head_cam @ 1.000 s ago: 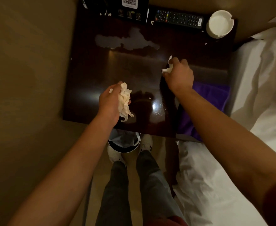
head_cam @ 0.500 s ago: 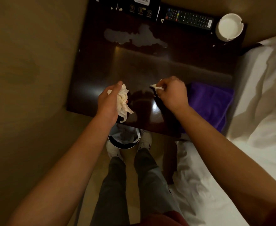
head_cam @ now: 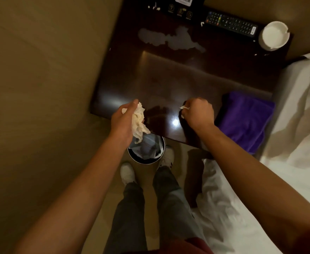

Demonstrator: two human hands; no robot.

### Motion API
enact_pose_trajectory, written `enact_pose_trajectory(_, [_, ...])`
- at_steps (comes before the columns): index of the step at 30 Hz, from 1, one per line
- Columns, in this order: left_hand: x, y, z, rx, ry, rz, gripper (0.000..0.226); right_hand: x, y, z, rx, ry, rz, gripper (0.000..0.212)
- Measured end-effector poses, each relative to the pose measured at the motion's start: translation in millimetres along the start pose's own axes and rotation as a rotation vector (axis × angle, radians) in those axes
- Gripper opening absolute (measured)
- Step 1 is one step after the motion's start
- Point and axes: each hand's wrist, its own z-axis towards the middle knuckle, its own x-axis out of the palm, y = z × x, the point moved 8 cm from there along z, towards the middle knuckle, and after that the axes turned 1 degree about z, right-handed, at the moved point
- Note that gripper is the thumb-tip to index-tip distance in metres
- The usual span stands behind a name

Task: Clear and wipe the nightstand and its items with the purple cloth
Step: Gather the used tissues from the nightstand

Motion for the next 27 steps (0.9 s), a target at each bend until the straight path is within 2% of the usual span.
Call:
enact_pose_trajectory(3, [-12,12,-2,-0.028,0.032,0.006,0.010,7,1,-14,0.085,0.047,0.160,0.016])
enact_pose_trajectory(6, [-28,18,-4,-0.046,0.057,-0.011,0.011,10,4,-38,0.135,0.007,0.355,0.003])
enact_pose_trajectory(10, [-48,27,-11,-0.067,0.118,0.053,0.011,25,26,-78,0.131,-0.006,0.497,0.005])
enact_pose_trajectory(14, [-73,40,-7,-0.085,0.149,0.147,0.010,58,43,-110,0.208,0.010,0.636,0.007])
enact_pose_trajectory(17, [-89,63,6,-0.092,0.153,0.200,0.001,105,53,-129,0.271,0.077,0.776,0.008])
enact_pose_trajectory(20, [-100,108,28,-0.172,0.162,0.255,0.002,163,53,-141,0.372,0.136,0.912,0.011])
enact_pose_trajectory(24, [-116,179,74,-0.294,0.097,0.347,0.014,240,37,-129,0.565,0.182,1.062,0.014])
enact_pose_trajectory(27, [-118,227,117,-0.348,0.061,0.430,0.021,299,21,-102,0.662,0.220,1.078,0.017])
